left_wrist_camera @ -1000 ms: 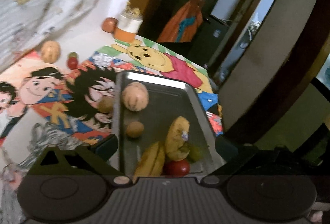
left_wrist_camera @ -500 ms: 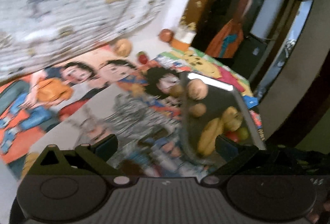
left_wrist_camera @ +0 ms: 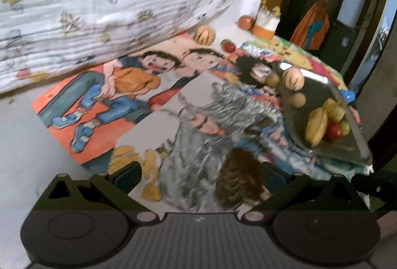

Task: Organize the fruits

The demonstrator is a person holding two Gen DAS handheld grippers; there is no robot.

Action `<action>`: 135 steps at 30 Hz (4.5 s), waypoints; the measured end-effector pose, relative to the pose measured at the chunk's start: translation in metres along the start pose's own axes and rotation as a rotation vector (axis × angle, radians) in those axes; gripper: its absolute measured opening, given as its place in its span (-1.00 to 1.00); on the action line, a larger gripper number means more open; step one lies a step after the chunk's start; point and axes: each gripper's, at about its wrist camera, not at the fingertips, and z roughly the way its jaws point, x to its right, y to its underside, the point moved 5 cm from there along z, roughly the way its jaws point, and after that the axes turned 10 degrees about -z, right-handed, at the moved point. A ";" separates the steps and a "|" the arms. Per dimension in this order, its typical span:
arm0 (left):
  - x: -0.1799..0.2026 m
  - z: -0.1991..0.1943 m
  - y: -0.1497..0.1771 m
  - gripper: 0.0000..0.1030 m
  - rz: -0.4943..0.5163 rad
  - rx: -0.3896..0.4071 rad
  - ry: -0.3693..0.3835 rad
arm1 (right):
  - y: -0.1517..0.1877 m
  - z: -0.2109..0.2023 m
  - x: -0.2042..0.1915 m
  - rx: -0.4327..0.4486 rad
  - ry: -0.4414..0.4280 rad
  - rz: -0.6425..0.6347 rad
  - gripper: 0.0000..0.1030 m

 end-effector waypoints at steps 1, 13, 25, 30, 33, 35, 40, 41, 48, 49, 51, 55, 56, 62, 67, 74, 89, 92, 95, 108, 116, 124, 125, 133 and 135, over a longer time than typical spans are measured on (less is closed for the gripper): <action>-0.003 -0.001 0.000 0.99 0.000 -0.001 -0.001 | -0.002 0.001 -0.003 -0.003 -0.004 -0.005 0.99; -0.033 -0.006 -0.015 0.99 -0.031 -0.003 -0.053 | -0.029 0.009 -0.039 -0.011 -0.064 -0.101 0.99; -0.054 0.001 -0.038 0.99 -0.052 0.022 -0.135 | -0.092 0.005 -0.048 0.106 -0.054 -0.277 0.99; -0.056 0.001 -0.058 0.99 -0.050 0.058 -0.152 | -0.124 0.005 -0.046 0.166 -0.017 -0.386 0.99; -0.054 0.004 -0.075 0.99 -0.036 0.088 -0.162 | -0.141 0.007 -0.044 0.212 -0.015 -0.439 0.99; -0.052 0.008 -0.087 0.99 -0.028 0.109 -0.164 | -0.152 0.012 -0.041 0.220 -0.005 -0.471 0.99; -0.043 0.019 -0.114 0.99 -0.005 0.151 -0.163 | -0.174 0.025 -0.032 0.234 0.007 -0.515 0.99; -0.040 0.022 -0.119 0.99 0.002 0.159 -0.159 | -0.177 0.029 -0.030 0.229 0.008 -0.533 0.99; -0.024 0.049 -0.144 0.99 0.049 0.182 -0.116 | -0.181 0.065 -0.022 0.159 0.018 -0.649 0.99; -0.021 0.054 -0.147 0.99 0.058 0.181 -0.107 | -0.180 0.071 -0.021 0.146 0.014 -0.651 0.99; -0.013 0.065 -0.153 0.99 0.077 0.182 -0.085 | -0.177 0.082 -0.019 0.127 -0.002 -0.652 0.99; 0.003 0.085 -0.161 0.99 0.114 0.176 -0.039 | -0.171 0.104 -0.018 0.095 -0.027 -0.674 0.98; 0.007 0.090 -0.162 0.99 0.123 0.174 -0.026 | -0.169 0.109 -0.018 0.087 -0.027 -0.687 0.95; 0.030 0.120 -0.173 0.99 0.136 0.212 0.094 | -0.159 0.141 -0.014 0.034 -0.029 -0.728 0.79; 0.051 0.144 -0.183 0.99 0.160 0.234 0.184 | -0.157 0.159 -0.009 0.012 -0.041 -0.708 0.62; 0.076 0.182 -0.188 0.99 0.220 0.199 0.208 | -0.159 0.166 -0.008 0.004 -0.055 -0.709 0.31; 0.096 0.225 -0.190 0.70 0.262 0.148 0.209 | -0.158 0.185 -0.019 -0.102 -0.097 -0.794 -0.18; 0.096 0.231 -0.191 0.65 0.263 0.132 0.198 | -0.159 0.189 -0.019 -0.110 -0.102 -0.786 -0.22; 0.096 0.237 -0.191 0.55 0.270 0.119 0.187 | -0.159 0.192 -0.018 -0.116 -0.098 -0.775 -0.20; 0.096 0.252 -0.196 -0.05 0.240 0.093 0.145 | -0.159 0.199 -0.014 -0.107 -0.117 -0.710 -0.38; 0.096 0.252 -0.196 -0.38 0.223 0.086 0.158 | -0.158 0.197 -0.013 -0.099 -0.134 -0.679 -0.38; 0.095 0.237 -0.189 -0.39 0.241 0.056 0.188 | -0.158 0.186 -0.013 -0.079 -0.143 -0.645 -0.38; 0.096 0.233 -0.187 -0.39 0.247 0.053 0.194 | -0.158 0.182 -0.012 -0.073 -0.144 -0.640 -0.38; 0.104 0.200 -0.168 -0.39 0.282 0.047 0.221 | -0.160 0.146 -0.002 -0.012 -0.135 -0.586 -0.38; 0.106 0.190 -0.163 -0.39 0.282 0.045 0.227 | -0.159 0.135 0.002 0.005 -0.128 -0.572 -0.39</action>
